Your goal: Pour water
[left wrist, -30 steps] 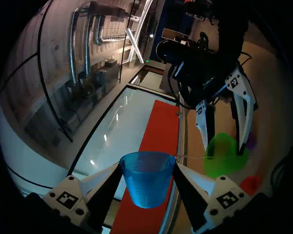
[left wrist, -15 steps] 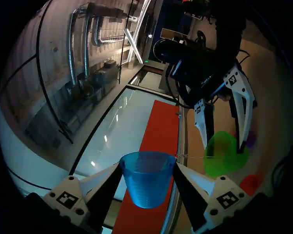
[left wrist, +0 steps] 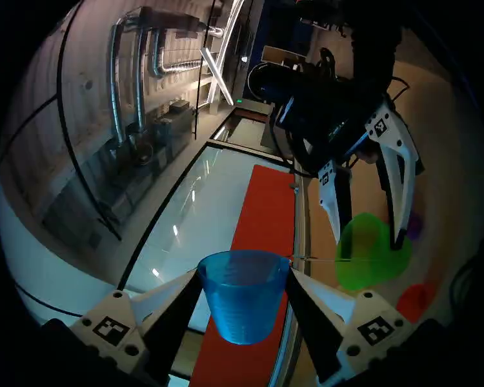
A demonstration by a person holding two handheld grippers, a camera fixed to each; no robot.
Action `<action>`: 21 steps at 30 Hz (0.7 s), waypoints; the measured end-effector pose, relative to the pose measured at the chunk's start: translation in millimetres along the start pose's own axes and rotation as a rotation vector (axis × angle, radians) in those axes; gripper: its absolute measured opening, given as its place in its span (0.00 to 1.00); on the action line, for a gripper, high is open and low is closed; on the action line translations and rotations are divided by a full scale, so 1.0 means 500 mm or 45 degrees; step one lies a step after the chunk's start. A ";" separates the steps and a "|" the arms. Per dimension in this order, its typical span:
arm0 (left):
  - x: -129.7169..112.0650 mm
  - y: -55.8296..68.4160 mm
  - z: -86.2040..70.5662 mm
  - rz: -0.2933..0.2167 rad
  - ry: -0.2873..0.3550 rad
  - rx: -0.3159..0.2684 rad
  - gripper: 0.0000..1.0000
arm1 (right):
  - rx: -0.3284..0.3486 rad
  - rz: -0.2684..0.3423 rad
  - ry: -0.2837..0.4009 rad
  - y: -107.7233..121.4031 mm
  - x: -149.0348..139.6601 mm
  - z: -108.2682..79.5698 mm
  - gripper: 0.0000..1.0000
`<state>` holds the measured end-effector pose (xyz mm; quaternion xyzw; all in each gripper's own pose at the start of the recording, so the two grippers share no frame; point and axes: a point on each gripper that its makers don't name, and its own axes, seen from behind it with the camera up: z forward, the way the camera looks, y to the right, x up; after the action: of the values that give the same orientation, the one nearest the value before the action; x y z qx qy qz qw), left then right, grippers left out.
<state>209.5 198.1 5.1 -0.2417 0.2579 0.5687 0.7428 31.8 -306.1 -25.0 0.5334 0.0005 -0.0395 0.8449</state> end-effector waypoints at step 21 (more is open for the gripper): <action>0.001 0.007 0.007 0.050 0.002 0.000 0.87 | -0.001 0.000 0.004 0.003 0.000 0.004 0.91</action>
<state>206.8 201.6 6.9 -0.2369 0.2631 0.5829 0.7314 31.7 -307.1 -22.8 0.5333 0.0017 -0.0386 0.8451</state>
